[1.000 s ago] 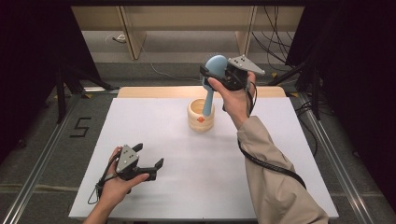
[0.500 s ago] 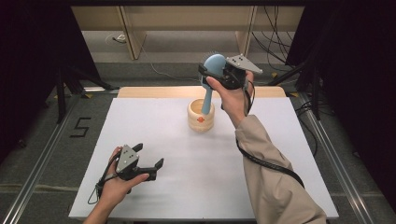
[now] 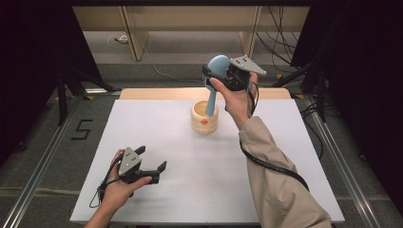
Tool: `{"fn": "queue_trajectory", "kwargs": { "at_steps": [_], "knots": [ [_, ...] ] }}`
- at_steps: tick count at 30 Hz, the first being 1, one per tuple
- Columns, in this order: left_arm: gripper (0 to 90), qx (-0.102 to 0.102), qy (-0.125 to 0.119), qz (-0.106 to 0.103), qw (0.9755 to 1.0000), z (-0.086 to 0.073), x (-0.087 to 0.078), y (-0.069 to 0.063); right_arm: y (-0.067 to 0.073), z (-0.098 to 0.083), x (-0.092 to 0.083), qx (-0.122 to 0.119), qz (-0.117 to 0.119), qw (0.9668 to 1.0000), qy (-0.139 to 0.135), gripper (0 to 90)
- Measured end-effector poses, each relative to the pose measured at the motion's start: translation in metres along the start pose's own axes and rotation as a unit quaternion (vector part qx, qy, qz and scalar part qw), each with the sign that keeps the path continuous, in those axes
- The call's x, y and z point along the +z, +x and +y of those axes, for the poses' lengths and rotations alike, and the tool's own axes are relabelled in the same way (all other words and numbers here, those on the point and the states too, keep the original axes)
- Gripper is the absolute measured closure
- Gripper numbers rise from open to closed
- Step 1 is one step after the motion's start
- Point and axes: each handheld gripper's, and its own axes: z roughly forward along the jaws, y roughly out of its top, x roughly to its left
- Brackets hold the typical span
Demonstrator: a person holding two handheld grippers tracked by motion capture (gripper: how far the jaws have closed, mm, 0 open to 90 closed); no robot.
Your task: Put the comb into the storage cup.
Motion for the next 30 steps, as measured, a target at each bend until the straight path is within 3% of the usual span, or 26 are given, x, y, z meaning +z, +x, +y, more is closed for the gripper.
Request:
{"fn": "queue_trajectory", "kwargs": {
  "at_steps": [30],
  "knots": [
    [5.2,-0.001,0.001,-0.002,1.0000,-0.0002,0.0004,-0.0002,0.0021,-0.0053,0.0085,-0.007,-0.003,0.9999,-0.009,20.6]
  ]
}}
